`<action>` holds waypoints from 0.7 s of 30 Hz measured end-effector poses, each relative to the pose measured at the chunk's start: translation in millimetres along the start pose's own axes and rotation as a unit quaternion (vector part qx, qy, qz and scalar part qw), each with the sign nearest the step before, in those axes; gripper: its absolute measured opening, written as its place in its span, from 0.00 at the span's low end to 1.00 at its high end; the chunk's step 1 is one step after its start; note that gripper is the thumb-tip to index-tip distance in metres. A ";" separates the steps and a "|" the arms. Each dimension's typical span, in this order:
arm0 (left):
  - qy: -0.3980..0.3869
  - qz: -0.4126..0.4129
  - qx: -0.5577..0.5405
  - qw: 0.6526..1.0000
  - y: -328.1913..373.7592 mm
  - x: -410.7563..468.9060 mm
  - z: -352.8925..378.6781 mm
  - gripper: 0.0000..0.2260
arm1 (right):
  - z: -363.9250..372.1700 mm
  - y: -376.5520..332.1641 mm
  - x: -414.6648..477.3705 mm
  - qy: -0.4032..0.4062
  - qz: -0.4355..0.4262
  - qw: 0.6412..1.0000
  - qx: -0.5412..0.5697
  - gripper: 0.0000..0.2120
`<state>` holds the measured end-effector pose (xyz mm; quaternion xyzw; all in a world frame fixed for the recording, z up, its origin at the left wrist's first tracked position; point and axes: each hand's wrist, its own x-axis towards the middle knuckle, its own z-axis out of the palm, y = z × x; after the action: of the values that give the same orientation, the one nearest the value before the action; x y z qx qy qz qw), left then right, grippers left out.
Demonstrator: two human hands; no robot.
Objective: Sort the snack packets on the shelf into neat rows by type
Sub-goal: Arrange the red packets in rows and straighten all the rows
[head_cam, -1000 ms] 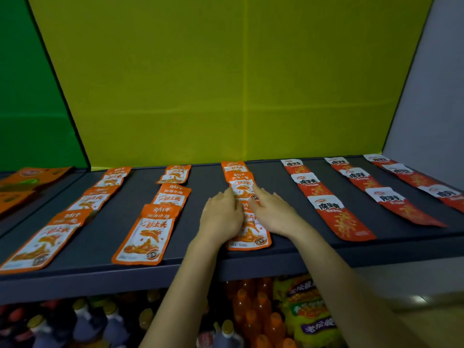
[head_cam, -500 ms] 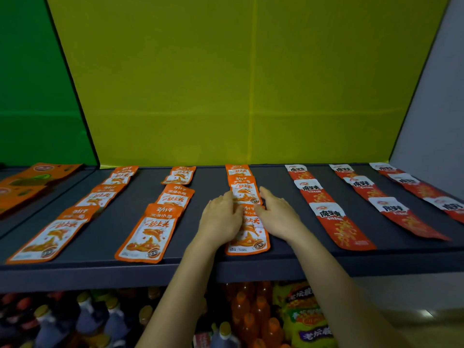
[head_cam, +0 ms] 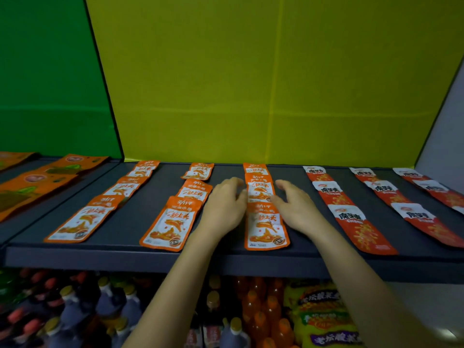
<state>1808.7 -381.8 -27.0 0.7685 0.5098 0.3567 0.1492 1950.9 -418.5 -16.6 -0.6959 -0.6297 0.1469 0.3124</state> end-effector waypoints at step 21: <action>-0.157 -0.026 0.057 0.986 -124.6 21.7 -85.3 0.17 | 111.9 -115.2 22.0 -0.050 0.059 0.996 -0.042 0.29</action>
<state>1669.4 -319.6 -32.5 0.8088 0.5194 0.1977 0.1922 1797.2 -367.9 -26.2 -0.7360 -0.6083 0.1728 0.2417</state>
